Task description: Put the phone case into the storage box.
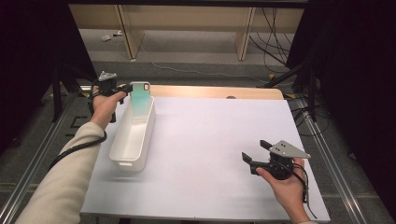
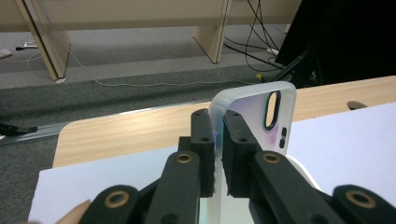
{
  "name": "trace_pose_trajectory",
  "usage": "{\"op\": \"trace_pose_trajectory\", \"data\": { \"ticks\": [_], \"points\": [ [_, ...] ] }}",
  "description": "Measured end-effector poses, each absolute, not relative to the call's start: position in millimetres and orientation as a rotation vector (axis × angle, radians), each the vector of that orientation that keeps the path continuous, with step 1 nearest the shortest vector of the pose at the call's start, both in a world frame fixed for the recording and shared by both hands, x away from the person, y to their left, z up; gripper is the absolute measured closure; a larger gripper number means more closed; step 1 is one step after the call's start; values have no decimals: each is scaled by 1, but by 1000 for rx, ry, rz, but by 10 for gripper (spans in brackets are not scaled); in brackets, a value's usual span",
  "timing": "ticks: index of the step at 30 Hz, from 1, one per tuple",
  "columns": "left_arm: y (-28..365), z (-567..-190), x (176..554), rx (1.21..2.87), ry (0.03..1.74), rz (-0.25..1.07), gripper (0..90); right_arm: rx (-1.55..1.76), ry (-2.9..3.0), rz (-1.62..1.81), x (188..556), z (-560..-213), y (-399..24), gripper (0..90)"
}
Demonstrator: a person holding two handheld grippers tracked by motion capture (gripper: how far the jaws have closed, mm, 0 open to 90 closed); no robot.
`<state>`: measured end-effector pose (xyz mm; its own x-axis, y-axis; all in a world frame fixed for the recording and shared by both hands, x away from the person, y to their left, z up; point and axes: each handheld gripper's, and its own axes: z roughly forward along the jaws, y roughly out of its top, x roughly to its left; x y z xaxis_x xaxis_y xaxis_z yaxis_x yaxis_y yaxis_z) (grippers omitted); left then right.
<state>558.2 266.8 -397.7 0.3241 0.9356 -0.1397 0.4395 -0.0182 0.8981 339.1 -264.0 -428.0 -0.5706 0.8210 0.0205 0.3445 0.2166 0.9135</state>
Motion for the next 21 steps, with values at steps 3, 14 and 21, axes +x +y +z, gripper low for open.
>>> {"op": "trace_pose_trajectory", "data": {
  "ticks": [3,14,21],
  "points": [
    [267,-399,558,1624,1270,643,836,1072,2020,1331,339,-428,-264,176],
    [267,-400,559,1633,1266,637,835,1072,2021,1340,340,-429,-263,176],
    [266,-402,559,1627,1273,634,834,1064,2027,1326,340,-428,-264,176]
  ]
}}
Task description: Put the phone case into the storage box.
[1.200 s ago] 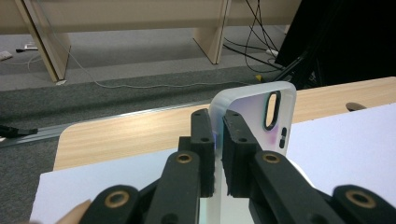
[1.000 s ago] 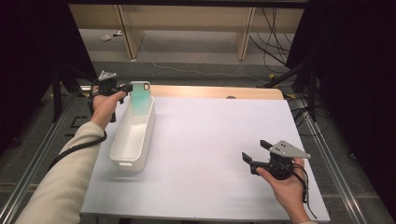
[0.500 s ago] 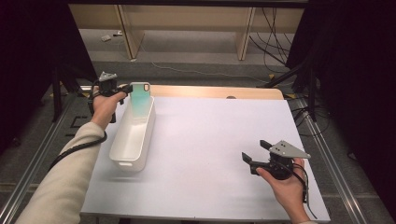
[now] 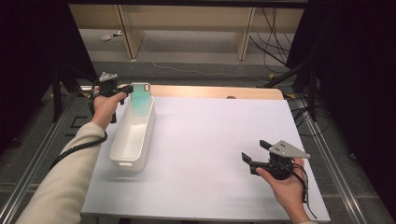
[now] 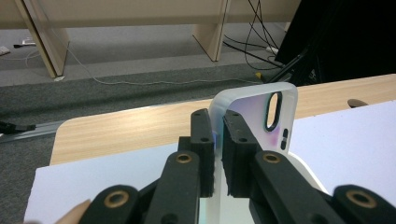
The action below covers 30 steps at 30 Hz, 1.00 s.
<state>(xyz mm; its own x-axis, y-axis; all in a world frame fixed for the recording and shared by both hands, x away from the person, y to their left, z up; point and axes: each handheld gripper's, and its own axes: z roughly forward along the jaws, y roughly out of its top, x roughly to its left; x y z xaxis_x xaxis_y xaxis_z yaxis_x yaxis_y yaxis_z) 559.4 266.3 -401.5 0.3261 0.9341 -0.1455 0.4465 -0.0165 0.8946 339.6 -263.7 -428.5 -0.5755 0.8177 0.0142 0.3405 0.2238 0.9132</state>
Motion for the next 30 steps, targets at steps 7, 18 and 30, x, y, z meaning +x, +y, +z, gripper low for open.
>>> {"op": "trace_pose_trajectory", "data": {
  "ticks": [7,18,30],
  "points": [
    [267,-404,560,1627,1277,627,832,1063,2030,1327,340,-429,-264,176],
    [267,-407,560,1633,1279,627,831,1075,2035,1328,339,-428,-263,176],
    [268,-410,560,1630,1284,620,830,1075,2034,1330,339,-429,-263,177]
  ]
}}
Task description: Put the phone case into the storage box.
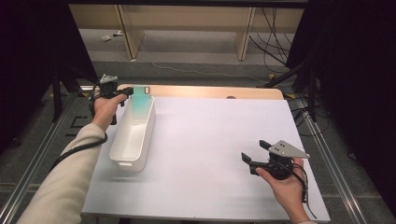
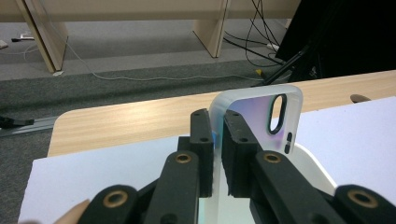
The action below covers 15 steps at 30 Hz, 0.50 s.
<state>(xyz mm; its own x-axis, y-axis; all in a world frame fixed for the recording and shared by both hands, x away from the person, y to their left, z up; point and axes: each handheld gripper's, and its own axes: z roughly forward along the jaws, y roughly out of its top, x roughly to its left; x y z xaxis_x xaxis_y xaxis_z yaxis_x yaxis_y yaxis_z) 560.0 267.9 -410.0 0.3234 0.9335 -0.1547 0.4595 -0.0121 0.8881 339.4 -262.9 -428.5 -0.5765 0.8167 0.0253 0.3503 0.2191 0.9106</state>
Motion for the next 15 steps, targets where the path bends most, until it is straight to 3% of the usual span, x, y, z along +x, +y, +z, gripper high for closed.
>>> {"op": "trace_pose_trajectory", "data": {
  "ticks": [15],
  "points": [
    [268,-413,560,1634,1291,620,828,1067,2034,1320,340,-429,-263,176]
  ]
}}
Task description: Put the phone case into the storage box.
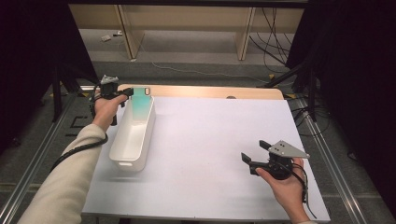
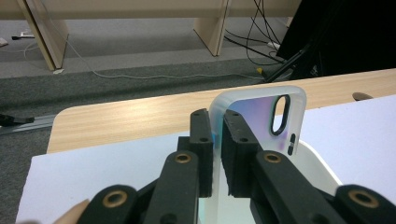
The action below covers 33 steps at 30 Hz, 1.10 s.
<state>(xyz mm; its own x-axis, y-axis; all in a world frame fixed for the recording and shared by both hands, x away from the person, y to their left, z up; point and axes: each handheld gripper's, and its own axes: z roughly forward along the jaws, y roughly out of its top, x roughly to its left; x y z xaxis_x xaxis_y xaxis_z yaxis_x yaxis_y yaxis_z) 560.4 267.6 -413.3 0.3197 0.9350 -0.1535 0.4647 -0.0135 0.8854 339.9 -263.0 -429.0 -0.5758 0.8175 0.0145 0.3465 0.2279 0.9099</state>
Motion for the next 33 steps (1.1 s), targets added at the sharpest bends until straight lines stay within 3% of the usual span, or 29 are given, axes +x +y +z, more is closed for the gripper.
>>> {"op": "trace_pose_trajectory", "data": {
  "ticks": [18,24,33],
  "points": [
    [268,-414,561,1630,1296,623,797,1062,2039,1322,340,-429,-263,177],
    [270,-412,559,1623,1293,627,706,1066,2040,1322,340,-429,-263,176],
    [274,-408,553,1596,1323,623,469,1064,2038,1327,340,-430,-262,176]
  ]
}}
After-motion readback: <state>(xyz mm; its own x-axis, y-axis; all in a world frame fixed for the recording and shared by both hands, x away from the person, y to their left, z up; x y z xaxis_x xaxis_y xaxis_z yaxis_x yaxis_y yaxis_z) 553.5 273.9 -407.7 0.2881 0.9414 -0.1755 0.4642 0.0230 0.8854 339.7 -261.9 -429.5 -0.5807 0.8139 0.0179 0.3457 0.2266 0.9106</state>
